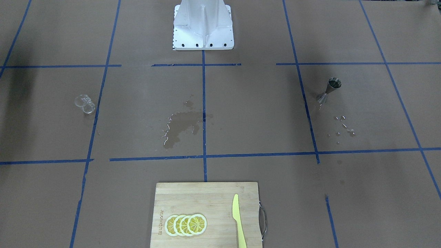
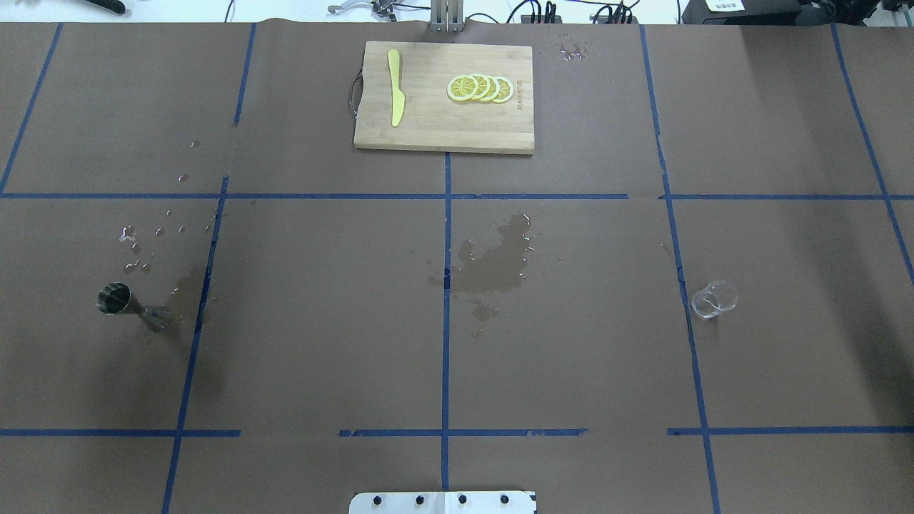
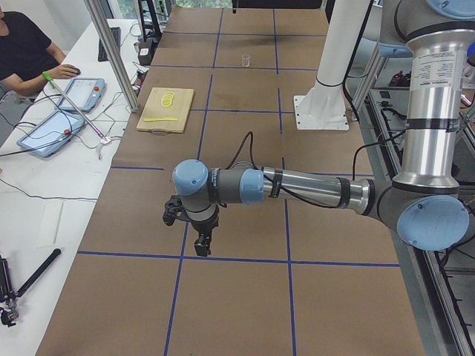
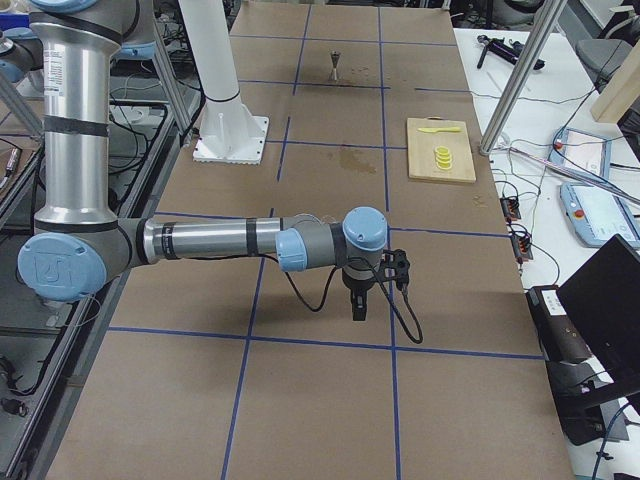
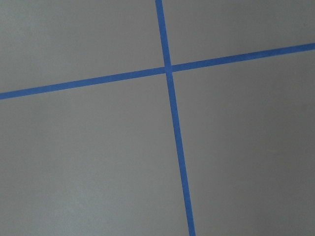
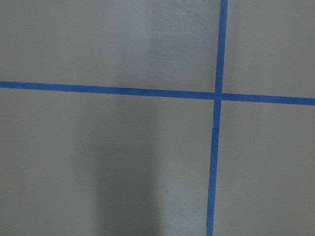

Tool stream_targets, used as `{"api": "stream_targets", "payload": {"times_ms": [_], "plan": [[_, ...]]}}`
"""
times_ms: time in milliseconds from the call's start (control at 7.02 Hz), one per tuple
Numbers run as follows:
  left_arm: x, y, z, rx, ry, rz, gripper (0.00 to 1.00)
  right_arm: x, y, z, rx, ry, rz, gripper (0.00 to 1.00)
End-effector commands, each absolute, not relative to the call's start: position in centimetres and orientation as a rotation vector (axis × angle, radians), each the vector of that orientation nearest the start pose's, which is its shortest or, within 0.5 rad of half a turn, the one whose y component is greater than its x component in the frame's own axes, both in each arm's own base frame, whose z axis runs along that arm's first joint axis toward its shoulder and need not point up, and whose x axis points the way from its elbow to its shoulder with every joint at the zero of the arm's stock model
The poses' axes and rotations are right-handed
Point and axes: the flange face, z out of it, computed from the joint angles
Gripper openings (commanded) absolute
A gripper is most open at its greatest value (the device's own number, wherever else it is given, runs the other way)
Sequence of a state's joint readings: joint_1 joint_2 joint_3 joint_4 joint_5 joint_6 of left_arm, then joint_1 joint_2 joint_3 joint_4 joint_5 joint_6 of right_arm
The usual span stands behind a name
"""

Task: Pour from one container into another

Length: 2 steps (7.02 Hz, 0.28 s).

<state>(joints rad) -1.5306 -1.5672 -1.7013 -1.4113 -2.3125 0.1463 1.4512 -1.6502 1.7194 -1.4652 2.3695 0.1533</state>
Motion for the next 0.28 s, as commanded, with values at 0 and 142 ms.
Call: {"api": "stream_targets", "payload": {"times_ms": [0, 142], "plan": [[-4.57, -49.00, 61.20, 0.011, 0.744, 0.164, 1.00, 0.90, -46.69, 61.43, 0.052, -0.812, -0.036, 1.00], [-4.58, -49.16, 60.90, 0.018, 0.742, 0.167, 1.00, 0.88, -46.61, 61.47, 0.050, -0.815, -0.036, 1.00]]}}
